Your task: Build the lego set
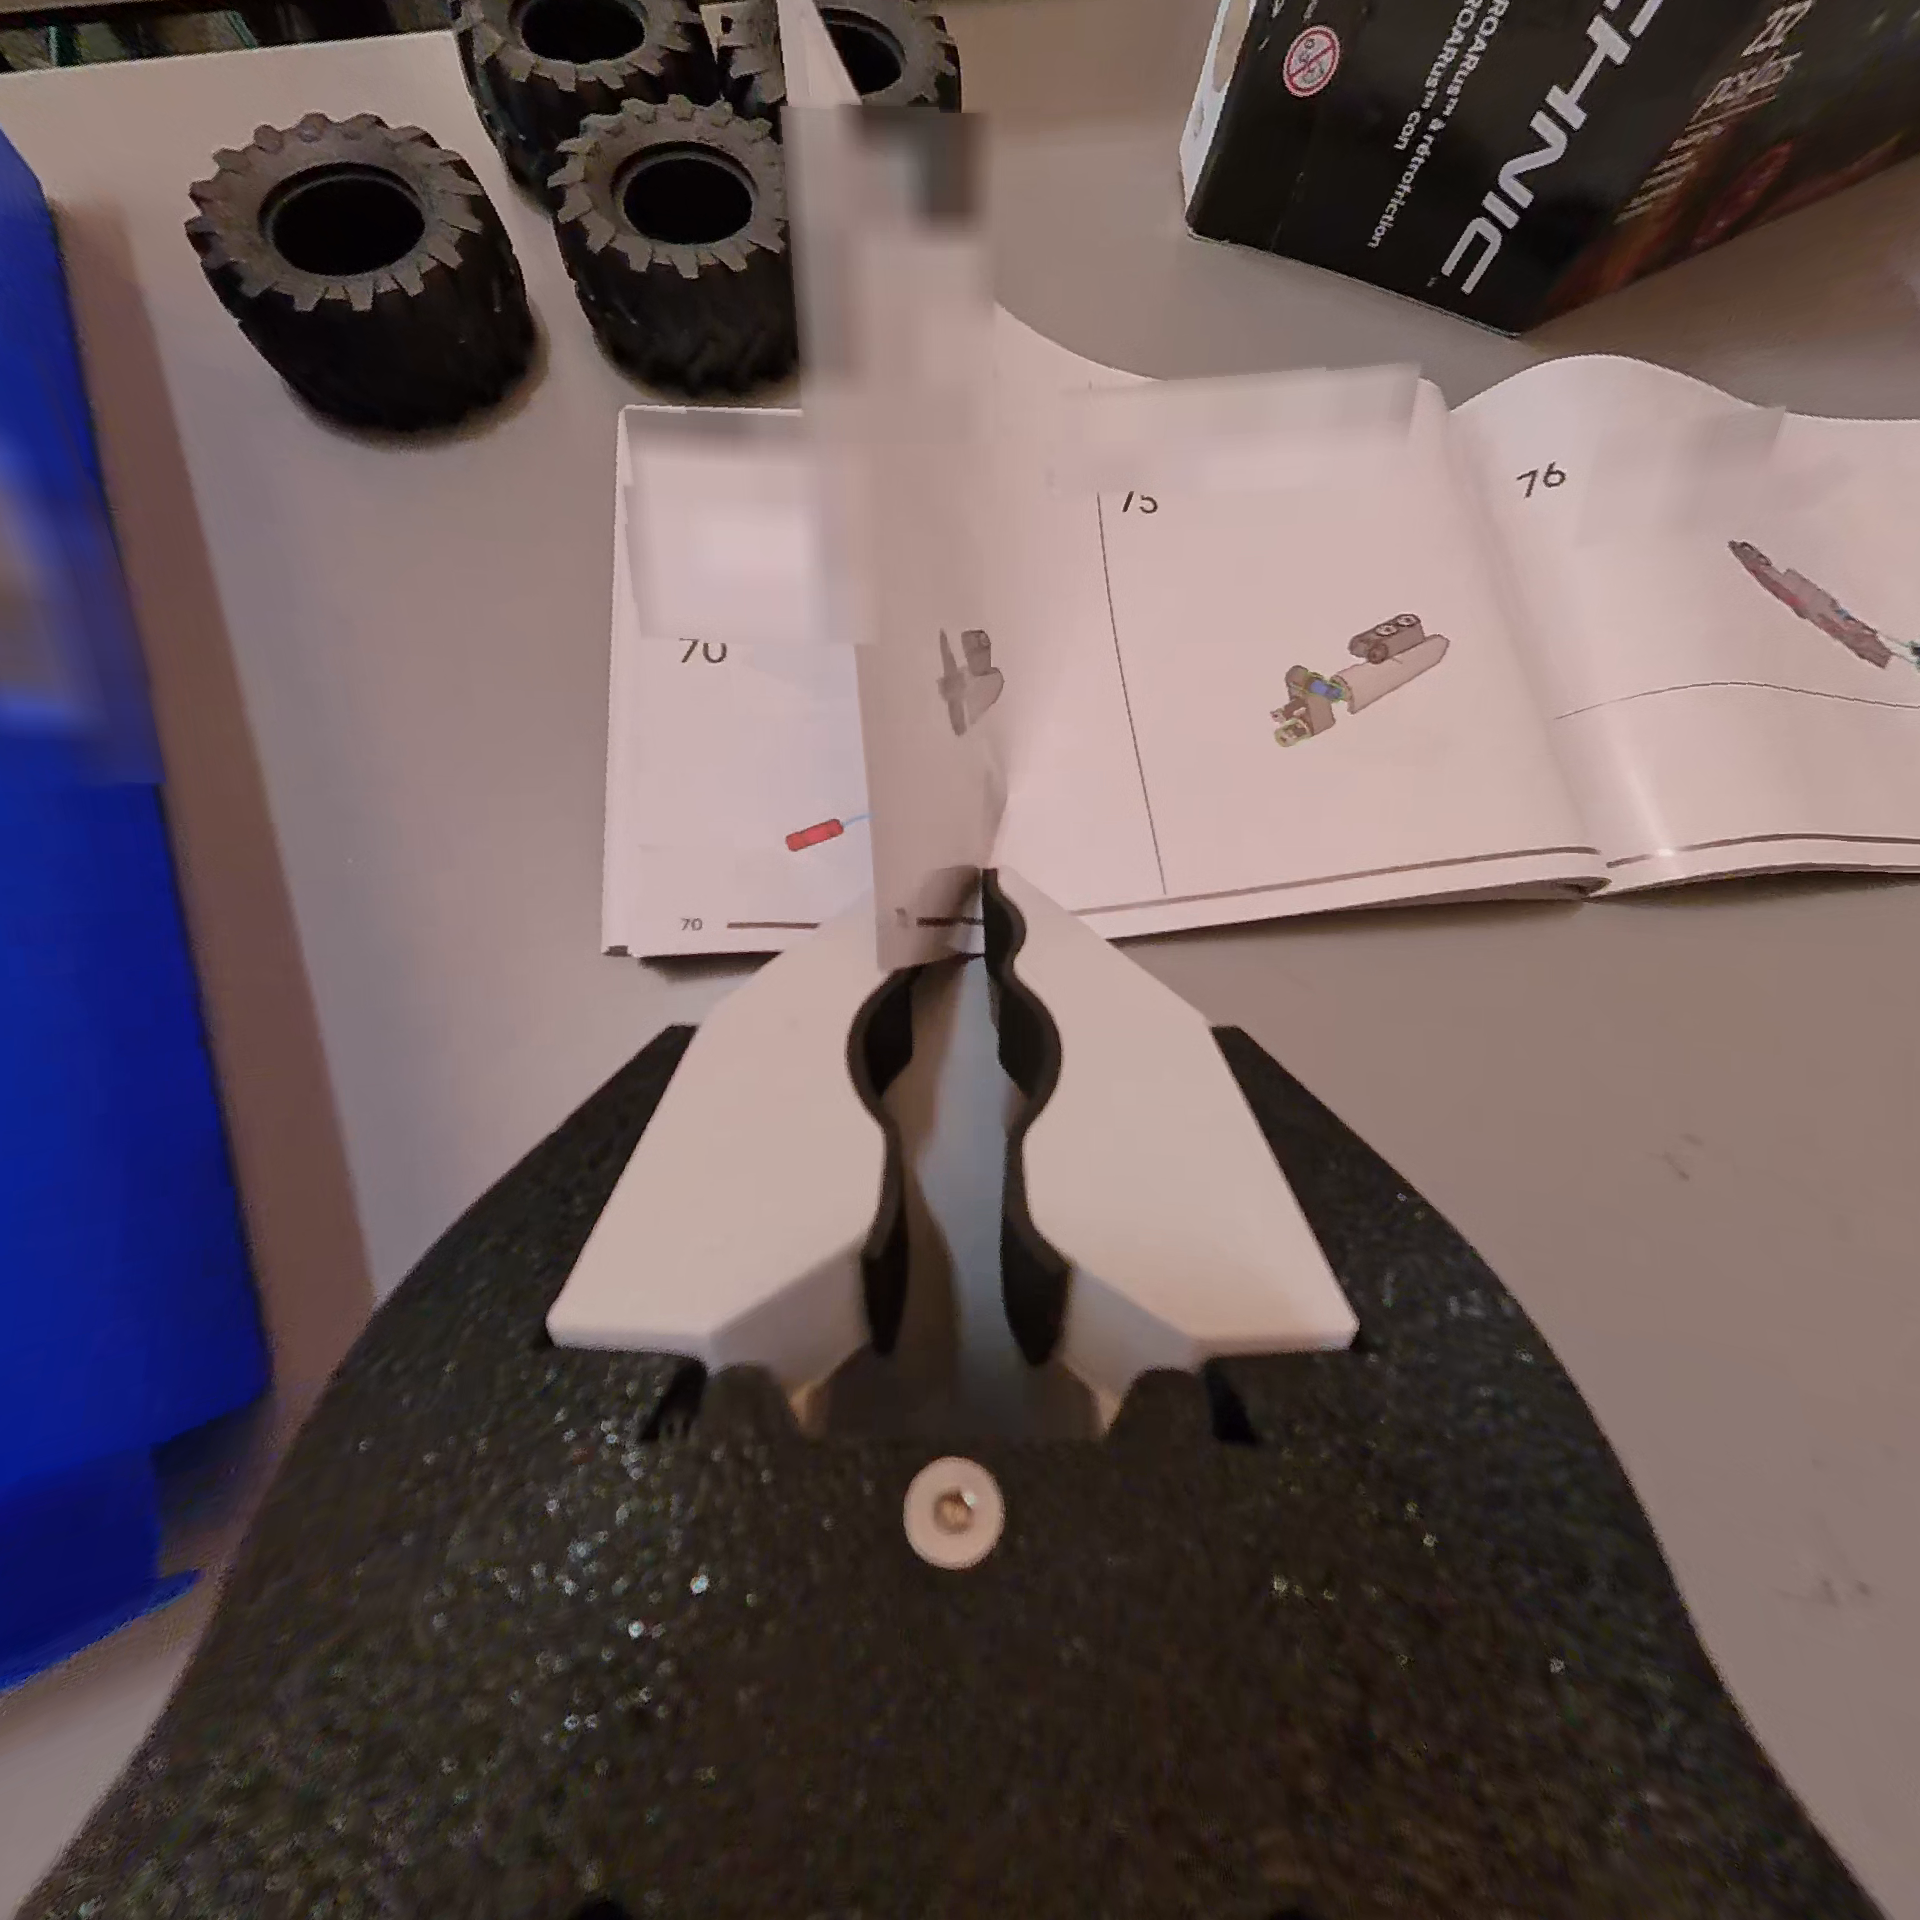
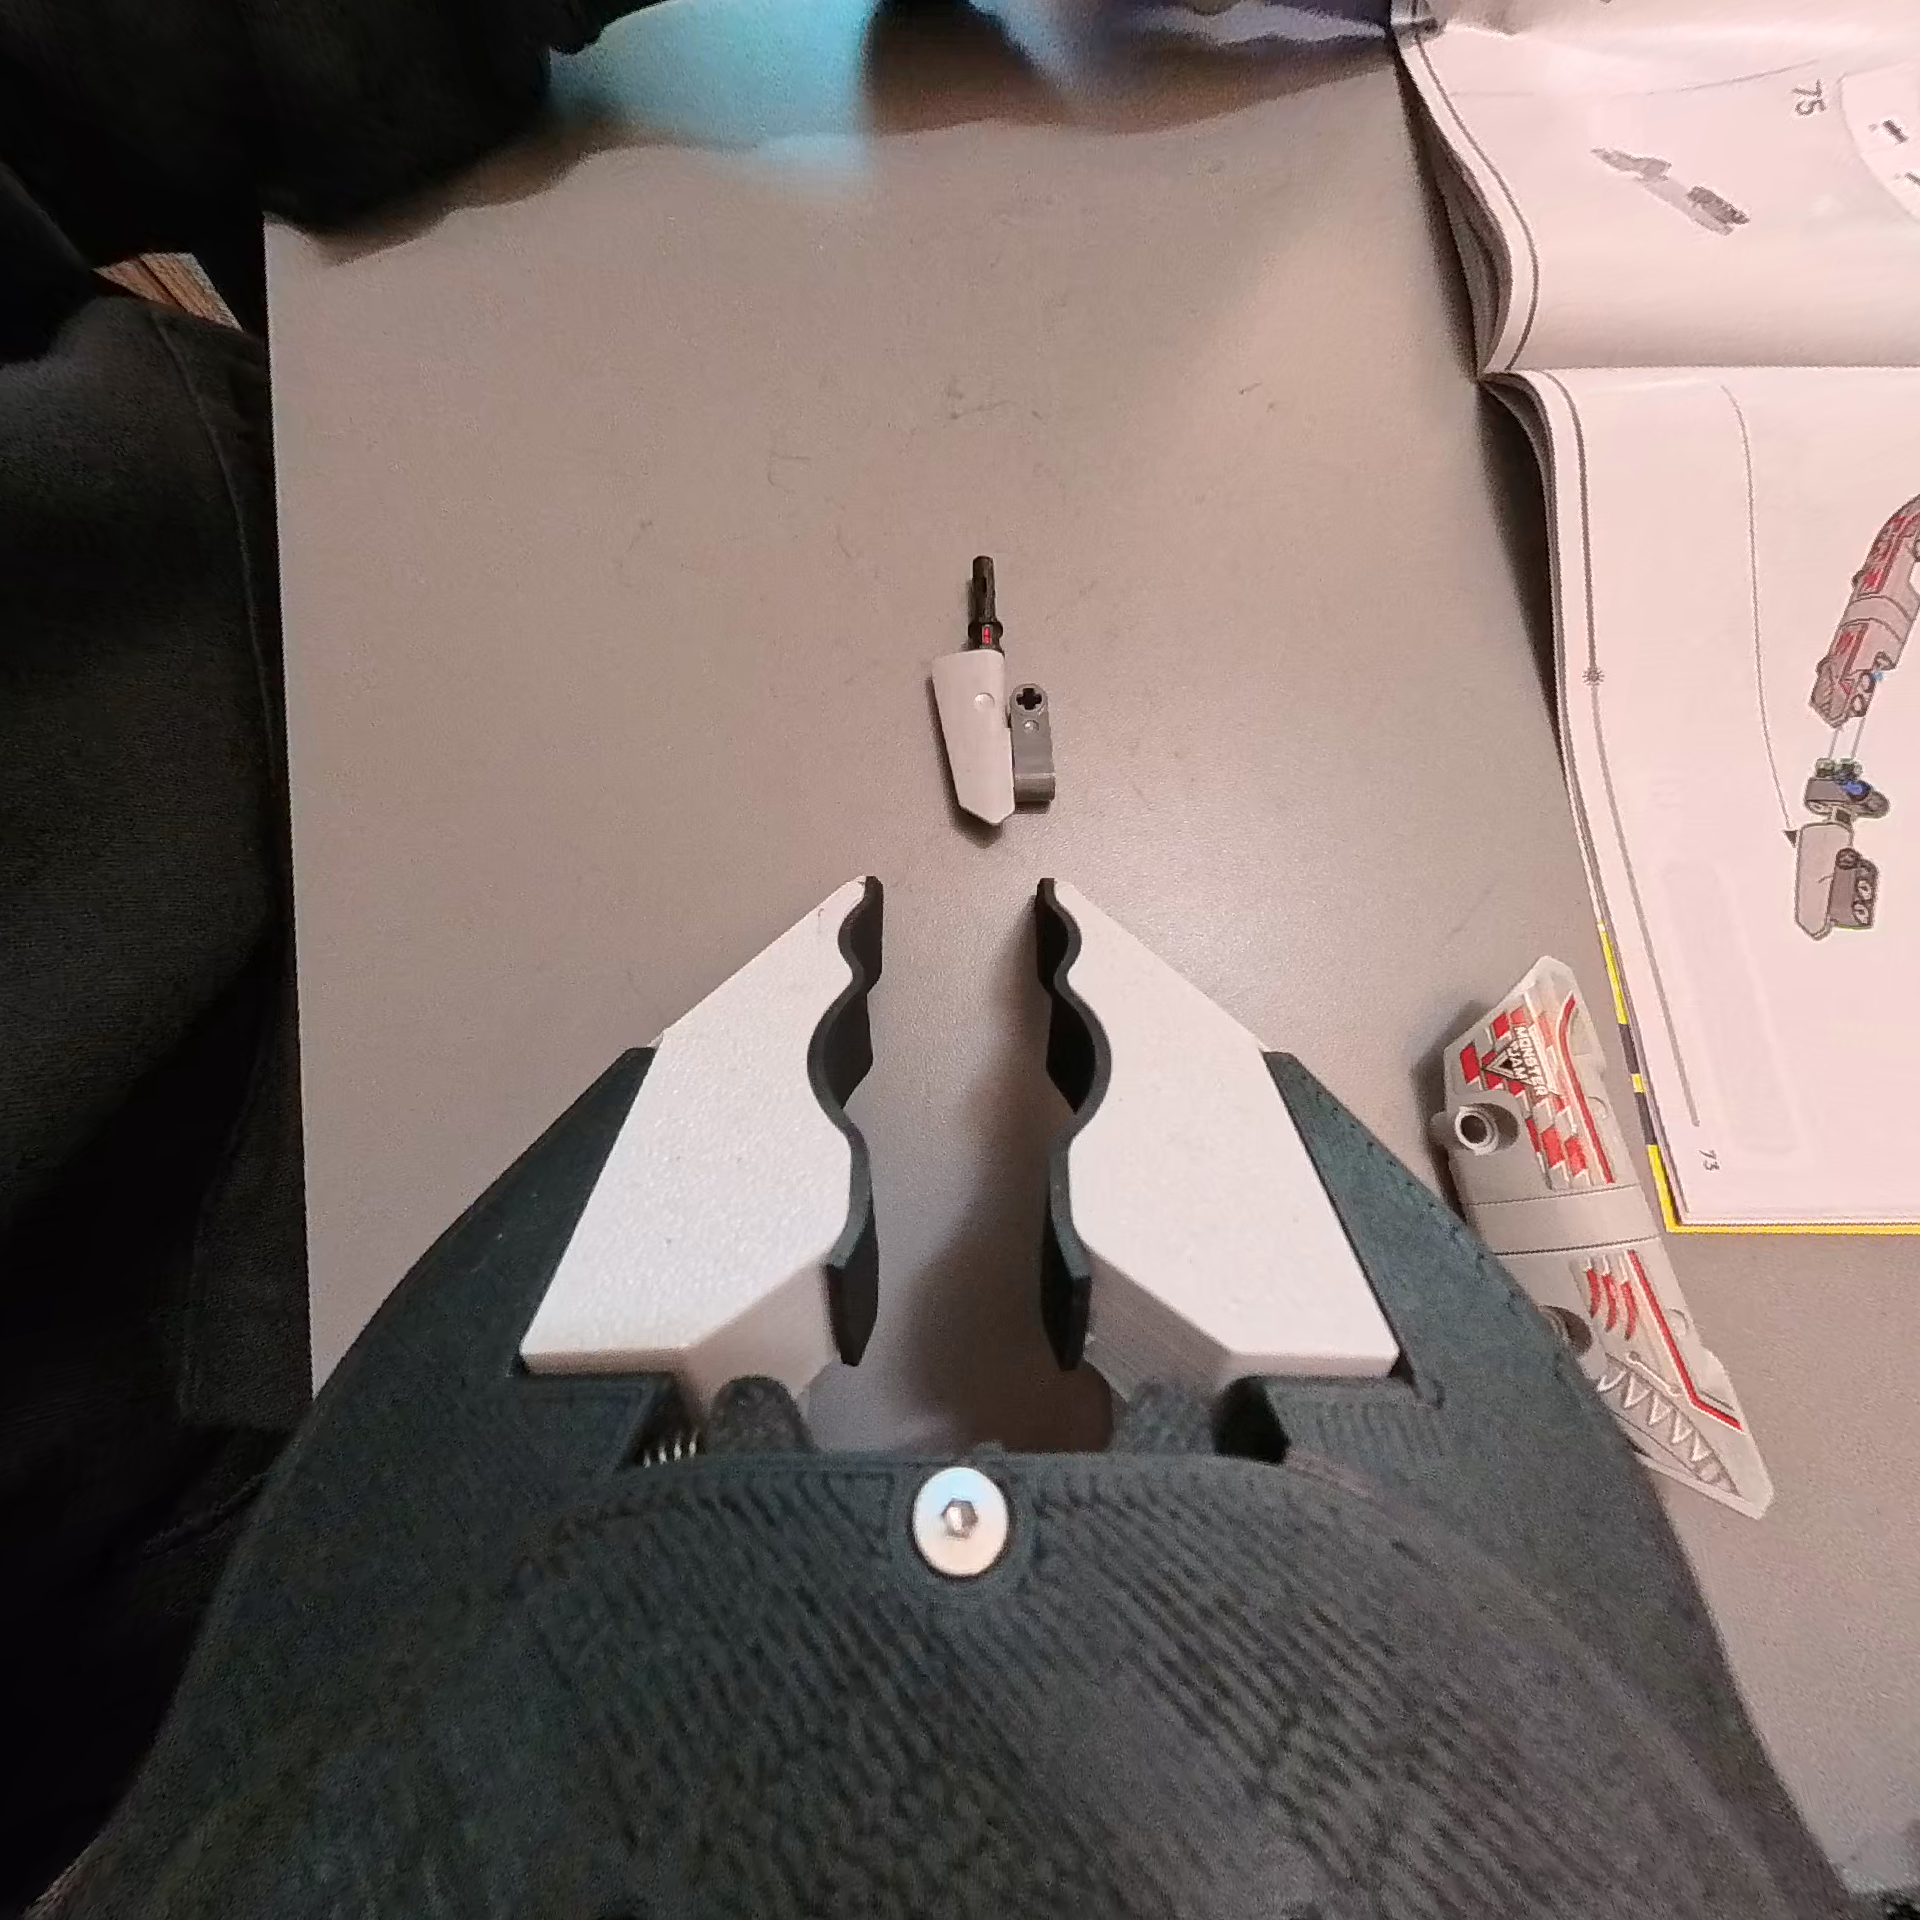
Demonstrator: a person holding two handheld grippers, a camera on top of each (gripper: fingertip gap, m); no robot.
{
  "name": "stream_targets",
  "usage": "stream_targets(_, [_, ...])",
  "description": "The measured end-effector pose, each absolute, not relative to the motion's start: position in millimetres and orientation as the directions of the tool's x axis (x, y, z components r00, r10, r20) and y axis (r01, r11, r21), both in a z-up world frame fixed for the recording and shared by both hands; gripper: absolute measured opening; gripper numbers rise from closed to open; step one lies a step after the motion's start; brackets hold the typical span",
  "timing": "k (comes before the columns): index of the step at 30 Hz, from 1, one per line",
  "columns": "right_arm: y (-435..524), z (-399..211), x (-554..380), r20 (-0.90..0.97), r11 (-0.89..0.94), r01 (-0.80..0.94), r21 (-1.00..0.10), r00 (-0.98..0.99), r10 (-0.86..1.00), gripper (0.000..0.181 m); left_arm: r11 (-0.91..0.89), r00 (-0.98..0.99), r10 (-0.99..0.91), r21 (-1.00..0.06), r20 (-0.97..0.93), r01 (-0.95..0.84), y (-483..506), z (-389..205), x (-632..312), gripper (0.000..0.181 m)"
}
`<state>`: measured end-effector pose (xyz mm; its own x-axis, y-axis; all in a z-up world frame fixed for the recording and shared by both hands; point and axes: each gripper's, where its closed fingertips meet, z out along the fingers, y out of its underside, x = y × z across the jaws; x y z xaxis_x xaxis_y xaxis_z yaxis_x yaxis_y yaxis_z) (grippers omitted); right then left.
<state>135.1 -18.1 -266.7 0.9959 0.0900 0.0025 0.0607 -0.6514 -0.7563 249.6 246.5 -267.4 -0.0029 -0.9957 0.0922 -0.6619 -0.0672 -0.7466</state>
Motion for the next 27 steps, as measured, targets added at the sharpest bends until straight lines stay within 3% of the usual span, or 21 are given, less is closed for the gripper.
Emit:
stream_targets(8, [-18, -267, 135, 0.002, -0.651, 0.060, -0.756, 0.996, 0.090, 0.028, -0.028, 0.063, -0.998, -0.749, -0.017, -0.661, 265, -265, 242, 0.029])
stream_targets(13, [-18, -267, 135, 0.000, -0.652, 0.059, -0.756, 0.996, 0.090, 0.028, 0.142, 0.103, -0.958, -0.752, -0.269, -0.644, 275, -240, 238, 0.038])
stream_targets(14, [-18, -267, 135, -0.001, -0.652, 0.058, -0.756, 0.996, 0.090, 0.028, 0.195, 0.064, -0.953, -0.756, -0.298, -0.625, 263, -233, 244, 0.032])
stream_targets(15, [-18, -267, 135, -0.001, -0.652, 0.058, -0.756, 0.996, 0.090, 0.028, 0.268, -0.039, -0.952, -0.763, -0.304, -0.588, 240, -229, 252, 0.014])
stream_targets(17, [-18, -267, 135, 0.001, -0.651, 0.060, -0.756, 0.996, 0.090, 0.028, 0.396, -0.260, -0.917, -0.757, -0.302, -0.520, 188, -232, 266, 0.001])
stream_targets(22, [-18, -267, 135, 0.004, -0.651, 0.062, -0.756, 0.996, 0.090, 0.028, 0.581, -0.473, -0.810, -0.584, -0.346, -0.567, 145, -265, 276, 0.000])
stream_targets(27, [-18, -267, 137, -0.002, -0.652, 0.049, -0.756, 0.997, 0.078, 0.025, 0.525, -0.468, -0.841, -0.615, -0.271, -0.588, 127, -269, 276, 0.000])
